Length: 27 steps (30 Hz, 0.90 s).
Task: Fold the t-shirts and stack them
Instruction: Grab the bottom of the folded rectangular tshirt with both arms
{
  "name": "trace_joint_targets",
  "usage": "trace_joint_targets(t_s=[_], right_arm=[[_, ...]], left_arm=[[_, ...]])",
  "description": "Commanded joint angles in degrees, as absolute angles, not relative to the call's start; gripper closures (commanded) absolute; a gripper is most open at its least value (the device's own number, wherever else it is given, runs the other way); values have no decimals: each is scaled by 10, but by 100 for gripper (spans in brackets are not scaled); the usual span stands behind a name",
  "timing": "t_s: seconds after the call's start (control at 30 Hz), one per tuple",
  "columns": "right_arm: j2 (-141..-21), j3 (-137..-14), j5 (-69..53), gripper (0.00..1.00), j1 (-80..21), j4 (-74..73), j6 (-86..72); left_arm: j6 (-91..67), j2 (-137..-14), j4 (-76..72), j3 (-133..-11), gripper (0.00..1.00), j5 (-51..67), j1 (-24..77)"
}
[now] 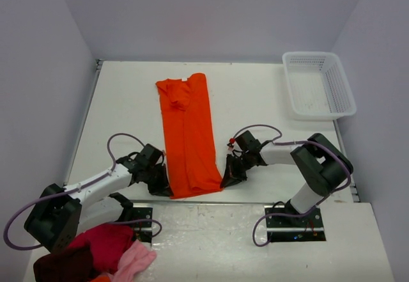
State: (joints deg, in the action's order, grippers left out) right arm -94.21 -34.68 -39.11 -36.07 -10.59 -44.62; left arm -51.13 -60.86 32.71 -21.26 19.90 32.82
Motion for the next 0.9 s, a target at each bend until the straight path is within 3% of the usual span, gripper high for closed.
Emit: trace_joint_targets(t_s=[0.0,0.23,0.57,0.87], right_arm=[[-906,-319,-266,100,-372,-169,-436],[-781,-294,-234,100,-398,-207,-478],[-829,-321,-259,100,-403,-221,-441],[-805,-377,-233,100,-410,-315,-369]], left_arm=[[-483,-619,358,-229,100,174,331],[-481,-624,372,-236,100,157,331],[-481,-609,381,-250,100,202,331],[-502,-577,449,-351,100,229,331]])
